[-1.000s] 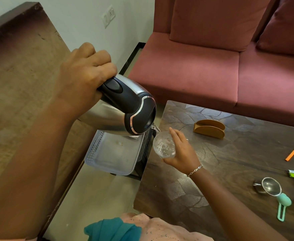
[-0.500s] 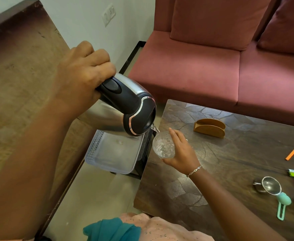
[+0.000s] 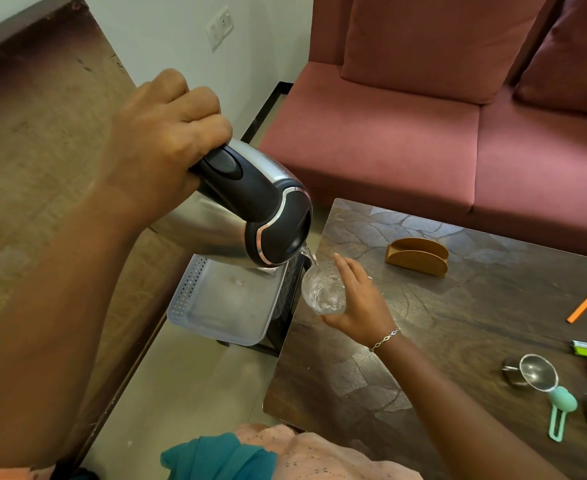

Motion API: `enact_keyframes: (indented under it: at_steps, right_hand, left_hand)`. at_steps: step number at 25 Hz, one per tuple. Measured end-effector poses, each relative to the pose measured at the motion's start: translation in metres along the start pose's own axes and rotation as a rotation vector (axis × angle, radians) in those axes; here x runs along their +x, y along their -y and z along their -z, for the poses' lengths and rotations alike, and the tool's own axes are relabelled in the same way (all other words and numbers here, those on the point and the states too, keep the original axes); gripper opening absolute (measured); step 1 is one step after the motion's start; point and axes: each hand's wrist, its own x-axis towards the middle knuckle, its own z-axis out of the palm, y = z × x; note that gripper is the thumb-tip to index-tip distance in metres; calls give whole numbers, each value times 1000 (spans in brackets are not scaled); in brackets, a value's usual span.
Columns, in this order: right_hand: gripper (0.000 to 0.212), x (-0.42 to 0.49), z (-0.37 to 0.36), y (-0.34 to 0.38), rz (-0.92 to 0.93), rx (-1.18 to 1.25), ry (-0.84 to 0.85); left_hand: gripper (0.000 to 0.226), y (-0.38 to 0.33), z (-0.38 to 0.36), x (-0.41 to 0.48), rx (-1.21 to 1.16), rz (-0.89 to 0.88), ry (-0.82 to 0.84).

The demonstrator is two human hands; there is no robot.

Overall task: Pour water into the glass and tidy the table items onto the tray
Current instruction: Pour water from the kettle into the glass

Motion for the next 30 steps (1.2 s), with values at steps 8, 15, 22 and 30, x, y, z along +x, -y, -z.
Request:
enact_keyframes:
  at_steps: [8,15,22,30]
  right_hand:
    - [100,-1,0,1,-2,-3,-2]
    - [101,-1,1,2,0,24,-8]
    - [100,-2,3,3,2,30,-16]
    - [100,-2,1,4,7,12,-22]
  left_hand:
    - [10,3,2,4,28,-38,-20]
    - [7,1,6,7,33,-43,0]
    - [5,2,8,8,52,-73,-38]
    - [8,5,9,7,88,-89,-73]
